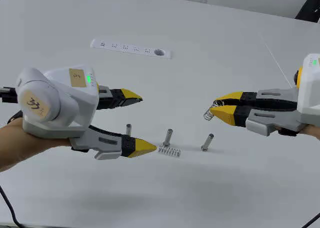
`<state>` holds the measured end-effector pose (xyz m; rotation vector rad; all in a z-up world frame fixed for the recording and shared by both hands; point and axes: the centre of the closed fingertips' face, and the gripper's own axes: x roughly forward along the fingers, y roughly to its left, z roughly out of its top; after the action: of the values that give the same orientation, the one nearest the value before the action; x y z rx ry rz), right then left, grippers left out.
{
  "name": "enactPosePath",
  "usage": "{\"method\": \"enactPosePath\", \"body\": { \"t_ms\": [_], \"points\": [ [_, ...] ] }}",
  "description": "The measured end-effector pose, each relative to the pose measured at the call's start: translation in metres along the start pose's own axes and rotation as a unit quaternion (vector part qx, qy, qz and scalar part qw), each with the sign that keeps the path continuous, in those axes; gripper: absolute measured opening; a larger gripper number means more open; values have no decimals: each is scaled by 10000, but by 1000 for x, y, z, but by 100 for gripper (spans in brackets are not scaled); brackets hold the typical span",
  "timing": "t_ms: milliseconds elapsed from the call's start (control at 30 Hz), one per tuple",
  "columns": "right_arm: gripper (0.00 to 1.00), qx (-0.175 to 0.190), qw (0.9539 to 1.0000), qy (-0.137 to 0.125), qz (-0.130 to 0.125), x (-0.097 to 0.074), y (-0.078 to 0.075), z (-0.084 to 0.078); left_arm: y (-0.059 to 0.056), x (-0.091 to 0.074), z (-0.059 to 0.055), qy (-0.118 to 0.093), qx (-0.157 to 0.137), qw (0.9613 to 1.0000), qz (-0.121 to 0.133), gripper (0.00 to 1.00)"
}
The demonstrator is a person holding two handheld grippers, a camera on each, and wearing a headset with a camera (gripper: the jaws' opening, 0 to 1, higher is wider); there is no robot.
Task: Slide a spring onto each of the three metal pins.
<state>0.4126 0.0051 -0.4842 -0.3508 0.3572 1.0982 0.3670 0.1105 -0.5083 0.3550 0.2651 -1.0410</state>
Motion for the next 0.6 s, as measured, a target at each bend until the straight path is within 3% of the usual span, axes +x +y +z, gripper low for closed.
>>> {"method": "enactPosePath", "body": {
  "t_ms": [133,300,433,600],
  "points": [
    [10,116,9998,104,-151,4,-9,-15,6,-5,-2,-32,-80,9999,141,66],
    [10,254,9988,301,-282,11,-19,-35,15,-9,-6,-22,-229,9992,327,79],
    [10,294,9978,495,-317,16,-23,-52,19,-12,-9,-21,-322,9988,379,80],
    [10,445,9967,558,-386,18,-27,-63,22,-13,-15,70,-431,9980,454,83]
  ]
}}
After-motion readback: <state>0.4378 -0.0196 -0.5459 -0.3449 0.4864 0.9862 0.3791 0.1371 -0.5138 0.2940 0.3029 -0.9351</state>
